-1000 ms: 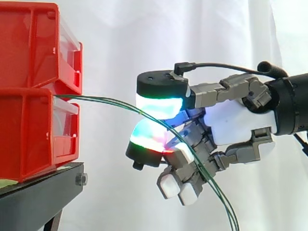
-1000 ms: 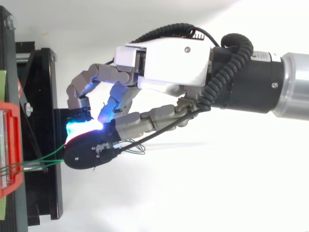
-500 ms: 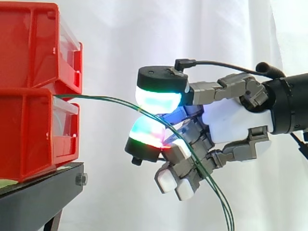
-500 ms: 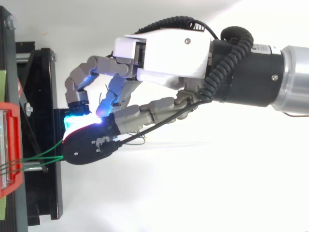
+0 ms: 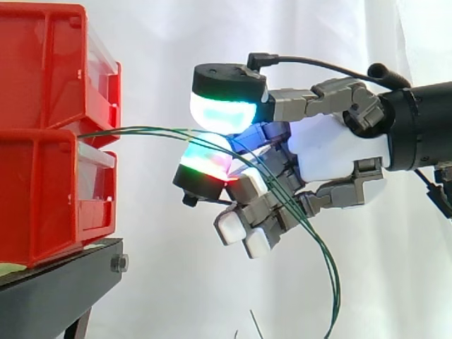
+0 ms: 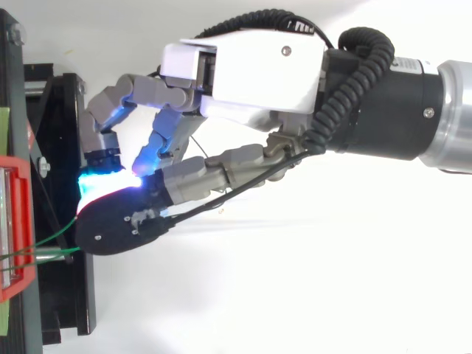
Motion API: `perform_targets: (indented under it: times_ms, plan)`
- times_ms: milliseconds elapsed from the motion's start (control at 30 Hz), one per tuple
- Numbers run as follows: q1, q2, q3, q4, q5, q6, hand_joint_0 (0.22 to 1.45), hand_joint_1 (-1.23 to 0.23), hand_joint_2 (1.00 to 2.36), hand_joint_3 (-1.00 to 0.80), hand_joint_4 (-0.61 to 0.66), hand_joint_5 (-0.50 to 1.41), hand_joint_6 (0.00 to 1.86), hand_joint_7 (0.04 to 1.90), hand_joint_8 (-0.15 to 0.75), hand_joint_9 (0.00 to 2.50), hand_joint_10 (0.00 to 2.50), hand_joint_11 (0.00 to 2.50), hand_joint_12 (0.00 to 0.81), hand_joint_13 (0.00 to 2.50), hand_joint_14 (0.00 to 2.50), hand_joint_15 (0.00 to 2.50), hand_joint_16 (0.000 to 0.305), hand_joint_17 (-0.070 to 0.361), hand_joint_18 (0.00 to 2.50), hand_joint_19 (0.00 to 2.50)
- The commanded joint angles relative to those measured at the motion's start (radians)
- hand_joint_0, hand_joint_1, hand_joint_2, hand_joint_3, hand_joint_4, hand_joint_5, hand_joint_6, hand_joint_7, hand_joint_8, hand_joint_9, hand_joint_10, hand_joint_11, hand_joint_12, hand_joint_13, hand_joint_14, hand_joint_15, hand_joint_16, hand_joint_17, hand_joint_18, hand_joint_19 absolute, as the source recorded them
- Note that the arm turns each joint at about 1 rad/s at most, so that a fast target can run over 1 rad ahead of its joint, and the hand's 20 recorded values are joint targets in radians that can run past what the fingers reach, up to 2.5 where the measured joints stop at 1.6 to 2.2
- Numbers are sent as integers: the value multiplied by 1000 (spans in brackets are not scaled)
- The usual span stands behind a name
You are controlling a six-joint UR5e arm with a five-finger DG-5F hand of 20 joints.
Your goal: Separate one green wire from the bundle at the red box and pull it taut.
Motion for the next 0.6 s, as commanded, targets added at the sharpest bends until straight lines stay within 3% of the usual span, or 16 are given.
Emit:
perform_targets:
  times_ms: [0, 367, 433, 500, 567]
  plan:
    - [0, 1, 4, -2, 0, -1, 603, -630, 1018, -204, 207, -196, 906, 1098, 355, 1078, 16, 930, 350, 973, 16, 440, 49, 109, 924, 476]
    - [-2, 0, 28, -27, 0, -21, 612, -681, 1017, -221, 210, -203, 909, 1064, 353, 1054, 15, 956, 348, 967, 15, 444, 49, 109, 922, 468]
    - [-2, 1, 28, -27, 0, -21, 604, -691, 1014, -295, 227, -203, 909, 1060, 346, 1051, 16, 956, 344, 965, 15, 446, 49, 109, 923, 467]
    - [-2, 0, 28, -27, 0, -21, 557, -615, 1004, -441, 226, -200, 908, 1013, 354, 1081, 15, 942, 351, 974, 14, 444, 50, 112, 933, 477]
    - [-2, 1, 27, -27, 0, -21, 547, -556, 1002, -474, 231, -195, 894, 1029, 358, 1093, 16, 929, 356, 979, 16, 443, 50, 113, 939, 480]
